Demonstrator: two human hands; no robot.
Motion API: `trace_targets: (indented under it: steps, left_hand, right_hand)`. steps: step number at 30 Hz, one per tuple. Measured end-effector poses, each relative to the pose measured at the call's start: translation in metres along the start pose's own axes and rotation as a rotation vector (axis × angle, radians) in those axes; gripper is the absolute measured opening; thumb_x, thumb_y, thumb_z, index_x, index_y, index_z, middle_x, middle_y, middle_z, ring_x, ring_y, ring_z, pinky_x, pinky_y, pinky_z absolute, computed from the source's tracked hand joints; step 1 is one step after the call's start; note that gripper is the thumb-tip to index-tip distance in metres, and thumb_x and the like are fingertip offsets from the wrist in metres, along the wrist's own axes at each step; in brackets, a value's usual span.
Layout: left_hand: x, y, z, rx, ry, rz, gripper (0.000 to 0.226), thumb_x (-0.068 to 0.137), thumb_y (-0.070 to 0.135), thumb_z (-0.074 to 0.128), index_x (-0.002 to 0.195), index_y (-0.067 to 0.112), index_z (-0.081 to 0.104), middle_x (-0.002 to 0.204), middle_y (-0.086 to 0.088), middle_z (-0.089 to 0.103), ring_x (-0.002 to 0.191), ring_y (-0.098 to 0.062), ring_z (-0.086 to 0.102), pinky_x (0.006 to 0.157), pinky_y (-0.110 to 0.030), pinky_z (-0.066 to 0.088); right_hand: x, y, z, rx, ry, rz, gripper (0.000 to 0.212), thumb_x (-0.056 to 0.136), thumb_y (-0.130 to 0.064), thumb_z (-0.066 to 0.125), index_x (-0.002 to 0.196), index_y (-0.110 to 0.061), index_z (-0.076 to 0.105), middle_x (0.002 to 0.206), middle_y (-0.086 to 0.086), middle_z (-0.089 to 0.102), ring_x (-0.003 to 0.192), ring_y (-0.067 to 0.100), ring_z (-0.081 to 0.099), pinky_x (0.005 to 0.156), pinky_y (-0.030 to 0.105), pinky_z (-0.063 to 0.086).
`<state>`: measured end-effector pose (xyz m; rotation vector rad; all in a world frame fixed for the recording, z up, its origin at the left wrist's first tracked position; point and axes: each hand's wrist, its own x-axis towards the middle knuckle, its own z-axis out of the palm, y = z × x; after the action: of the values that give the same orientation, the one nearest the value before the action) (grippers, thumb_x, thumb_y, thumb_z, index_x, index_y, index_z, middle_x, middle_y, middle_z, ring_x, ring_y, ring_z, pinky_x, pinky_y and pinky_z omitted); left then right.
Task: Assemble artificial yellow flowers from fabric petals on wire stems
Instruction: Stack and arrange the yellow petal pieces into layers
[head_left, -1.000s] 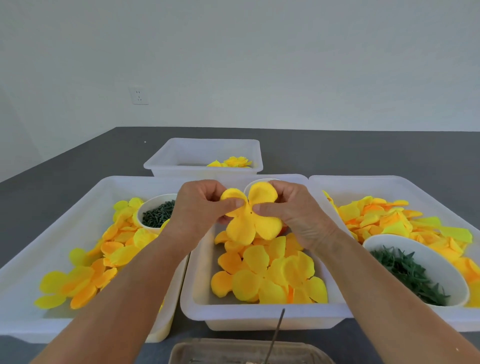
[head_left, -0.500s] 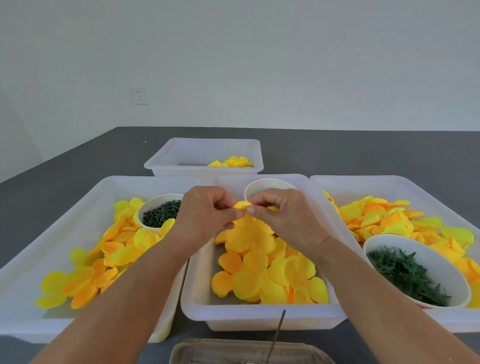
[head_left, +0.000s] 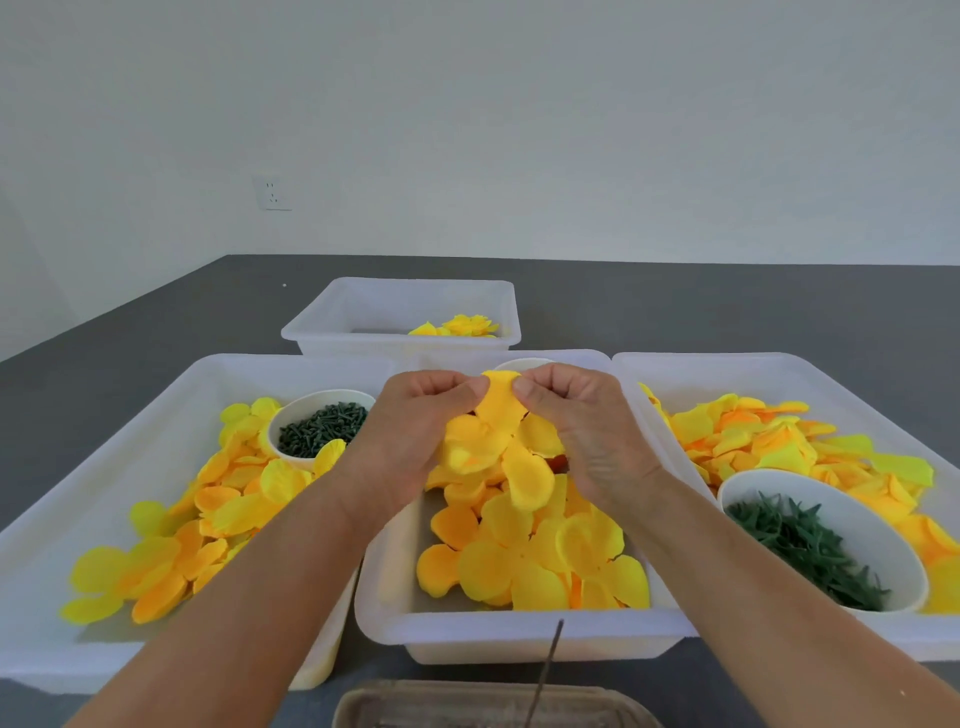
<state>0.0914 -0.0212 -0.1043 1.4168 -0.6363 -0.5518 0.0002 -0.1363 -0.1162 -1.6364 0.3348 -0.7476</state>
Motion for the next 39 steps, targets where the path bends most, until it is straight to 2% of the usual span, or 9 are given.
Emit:
trace_targets:
  steps: [6, 10, 13, 19, 22, 25, 27, 33, 39]
  left_hand:
    - [-0.003, 0.006, -0.01, -0.179, -0.126, -0.051, 0.022, 0.088, 0.002, 0.051, 0.067, 0.001, 0.057, 0.051, -0.005, 0.056, 0.045, -0.014, 0.053, 0.044, -0.02, 0.044]
    - [0.0, -0.007, -0.004, 0.811, 0.187, 0.442, 0.037, 0.087, 0.013, 0.062, 0.057, 0.014, 0.041, 0.049, 0.004, 0.033, 0.049, -0.018, 0.033, 0.048, -0.025, 0.023]
    - [-0.008, -0.006, 0.003, 1.094, 0.278, 0.82, 0.032, 0.082, 0.01, 0.065, 0.057, 0.007, 0.046, 0.048, -0.004, 0.041, 0.043, -0.03, 0.044, 0.045, -0.028, 0.027]
    - [-0.021, -0.009, 0.016, 1.464, 0.413, 0.896, 0.03, 0.056, -0.005, 0.078, 0.052, 0.007, 0.05, 0.049, -0.01, 0.046, 0.037, -0.024, 0.043, 0.036, -0.023, 0.025]
    - [-0.015, -0.013, 0.012, 1.223, 0.33, 0.835, 0.031, 0.072, 0.003, 0.066, 0.052, 0.011, 0.044, 0.046, -0.007, 0.044, 0.038, -0.026, 0.041, 0.044, -0.023, 0.022]
    - [0.001, -0.014, -0.001, 0.689, 0.188, 0.484, 0.037, 0.088, 0.009, 0.06, 0.056, 0.008, 0.042, 0.048, 0.001, 0.032, 0.049, -0.016, 0.03, 0.05, -0.026, 0.023]
    - [0.007, -0.017, -0.003, 0.496, 0.193, 0.35, 0.035, 0.089, 0.01, 0.059, 0.058, -0.001, 0.047, 0.052, -0.002, 0.032, 0.053, -0.013, 0.028, 0.052, -0.027, 0.025]
    - [0.011, -0.018, -0.002, 0.64, 0.488, 0.453, 0.047, 0.089, 0.012, 0.057, 0.051, 0.019, 0.029, 0.047, 0.005, 0.028, 0.048, -0.011, 0.025, 0.046, -0.018, 0.023]
    - [0.004, -0.013, 0.0, 0.265, 0.233, 0.215, 0.022, 0.072, 0.023, 0.078, 0.077, 0.006, 0.065, 0.068, -0.013, 0.06, 0.065, -0.017, 0.052, 0.06, -0.037, 0.047]
  right_hand:
    - [-0.001, -0.006, -0.001, 0.329, -0.187, 0.208, 0.018, 0.076, -0.016, 0.066, 0.084, -0.001, 0.065, 0.077, 0.014, 0.063, 0.07, 0.023, 0.06, 0.062, 0.032, 0.052]
    - [0.001, 0.003, 0.004, -0.291, -0.031, -0.11, 0.024, 0.087, -0.013, 0.064, 0.065, -0.017, 0.057, 0.058, -0.008, 0.048, 0.054, 0.002, 0.042, 0.056, 0.015, 0.035]
    - [-0.002, 0.006, 0.009, -0.507, 0.107, -0.291, 0.023, 0.089, -0.015, 0.061, 0.067, -0.016, 0.055, 0.059, -0.012, 0.046, 0.056, 0.004, 0.042, 0.055, 0.013, 0.034]
    - [-0.004, 0.008, 0.016, -0.786, 0.281, -0.696, 0.027, 0.088, -0.014, 0.056, 0.066, 0.001, 0.055, 0.062, 0.013, 0.055, 0.055, 0.028, 0.049, 0.05, 0.034, 0.038]
    - [-0.004, 0.009, 0.012, -0.731, 0.227, -0.58, 0.028, 0.089, -0.015, 0.057, 0.062, -0.008, 0.053, 0.057, 0.001, 0.051, 0.053, 0.015, 0.044, 0.052, 0.028, 0.034]
    - [0.002, 0.009, 0.007, -0.279, 0.07, -0.159, 0.035, 0.088, -0.014, 0.063, 0.057, -0.017, 0.048, 0.047, -0.014, 0.038, 0.046, 0.004, 0.033, 0.048, 0.015, 0.03]
    - [0.005, 0.007, 0.007, -0.072, 0.046, -0.047, 0.033, 0.087, -0.016, 0.065, 0.056, -0.017, 0.052, 0.046, -0.015, 0.039, 0.045, 0.002, 0.032, 0.045, 0.013, 0.031]
    - [0.009, 0.005, 0.004, 0.216, -0.023, 0.309, 0.018, 0.084, -0.023, 0.068, 0.08, -0.006, 0.068, 0.075, 0.01, 0.068, 0.064, 0.021, 0.061, 0.063, 0.031, 0.051]
    - [0.004, 0.004, -0.004, 0.041, -0.031, 0.167, 0.008, 0.078, -0.018, 0.073, 0.083, -0.012, 0.074, 0.077, 0.007, 0.074, 0.069, 0.018, 0.069, 0.067, 0.03, 0.059]
